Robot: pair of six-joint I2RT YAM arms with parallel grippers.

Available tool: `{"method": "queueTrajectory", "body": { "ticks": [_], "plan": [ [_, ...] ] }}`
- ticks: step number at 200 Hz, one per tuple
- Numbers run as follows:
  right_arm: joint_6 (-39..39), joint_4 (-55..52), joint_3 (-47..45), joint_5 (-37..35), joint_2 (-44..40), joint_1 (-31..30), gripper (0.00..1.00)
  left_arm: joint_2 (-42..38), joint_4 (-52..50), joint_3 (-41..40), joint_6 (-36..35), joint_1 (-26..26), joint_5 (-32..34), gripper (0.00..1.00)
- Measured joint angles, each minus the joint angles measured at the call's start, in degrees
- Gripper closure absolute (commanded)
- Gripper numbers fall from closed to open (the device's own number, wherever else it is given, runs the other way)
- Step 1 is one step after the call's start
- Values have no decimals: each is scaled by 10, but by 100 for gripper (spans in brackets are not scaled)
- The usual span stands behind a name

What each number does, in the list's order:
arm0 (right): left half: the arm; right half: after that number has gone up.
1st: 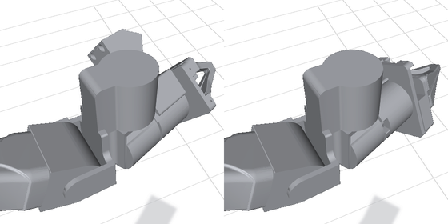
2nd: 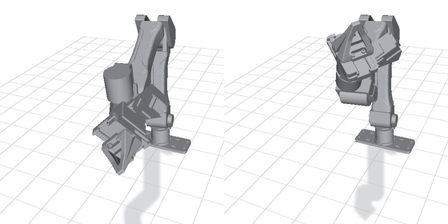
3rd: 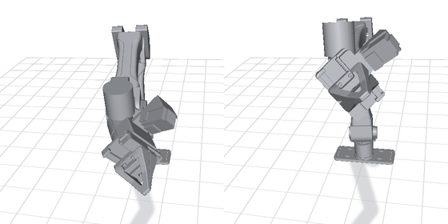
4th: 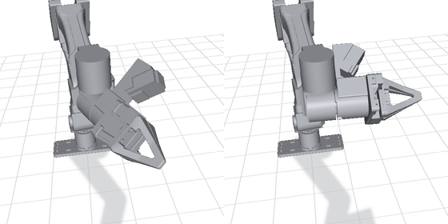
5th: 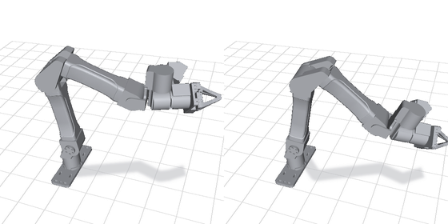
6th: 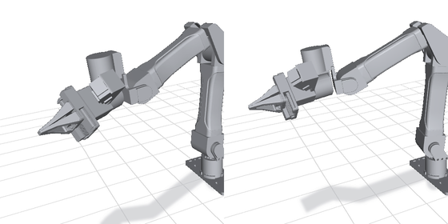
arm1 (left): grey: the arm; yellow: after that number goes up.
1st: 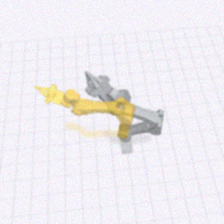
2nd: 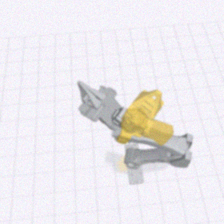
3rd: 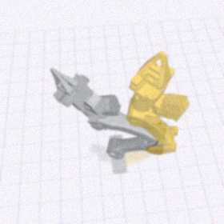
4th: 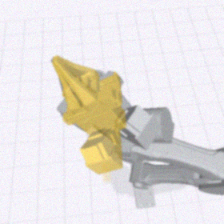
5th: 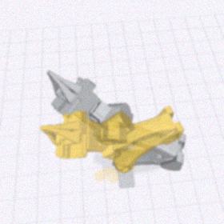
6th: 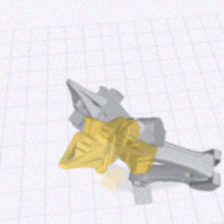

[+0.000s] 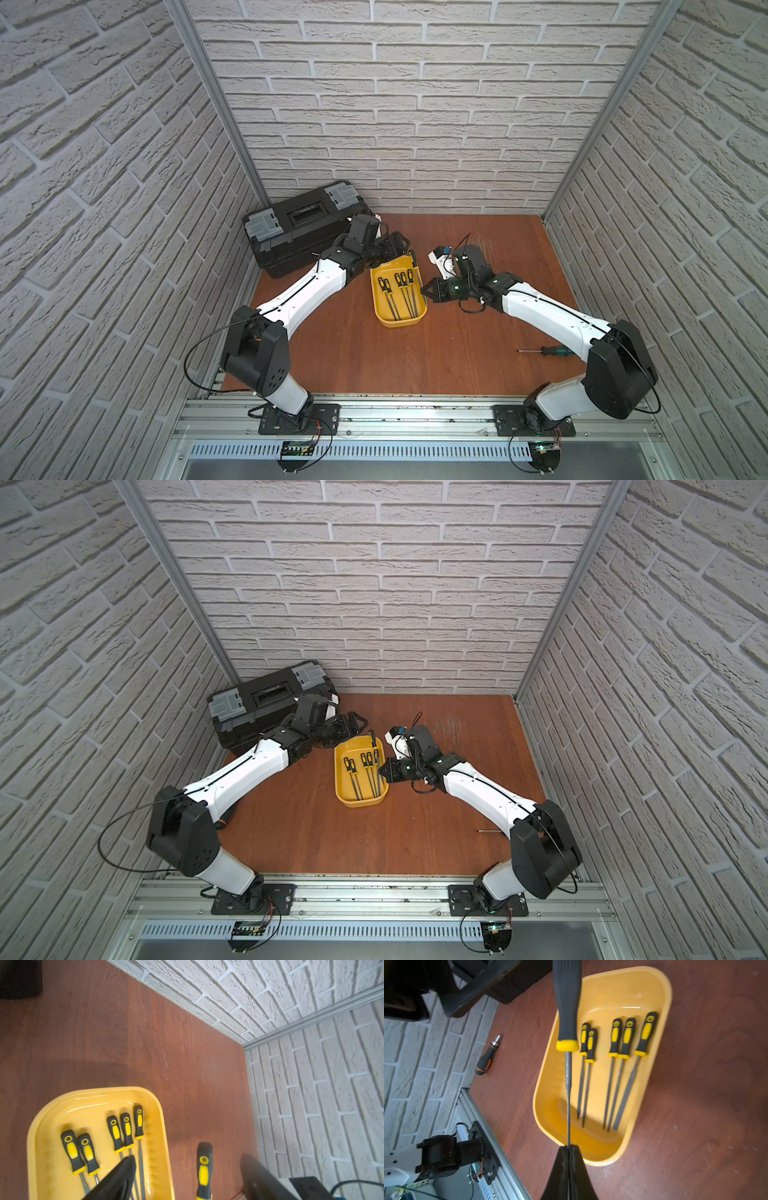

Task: Take the file tool out of the storage box
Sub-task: Place the file tool at the center of the board.

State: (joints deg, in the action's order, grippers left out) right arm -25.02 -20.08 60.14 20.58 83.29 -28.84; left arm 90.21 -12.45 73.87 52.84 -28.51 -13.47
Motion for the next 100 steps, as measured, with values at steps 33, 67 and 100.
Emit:
{"method": "queueTrajectory", "body": {
  "ticks": [33, 67, 100],
  "plan": [
    [34, -76, 16, -90, -37, 18, 97, 0, -32, 11, -30, 8, -12, 2],
    [70, -130, 17, -173, -71, 54, 97, 0, -64, 28, -68, 9, -25, 1],
    [95, -171, 17, -218, -73, 109, 97, 0, -89, 30, -98, 9, -37, 1]
  ]
}}
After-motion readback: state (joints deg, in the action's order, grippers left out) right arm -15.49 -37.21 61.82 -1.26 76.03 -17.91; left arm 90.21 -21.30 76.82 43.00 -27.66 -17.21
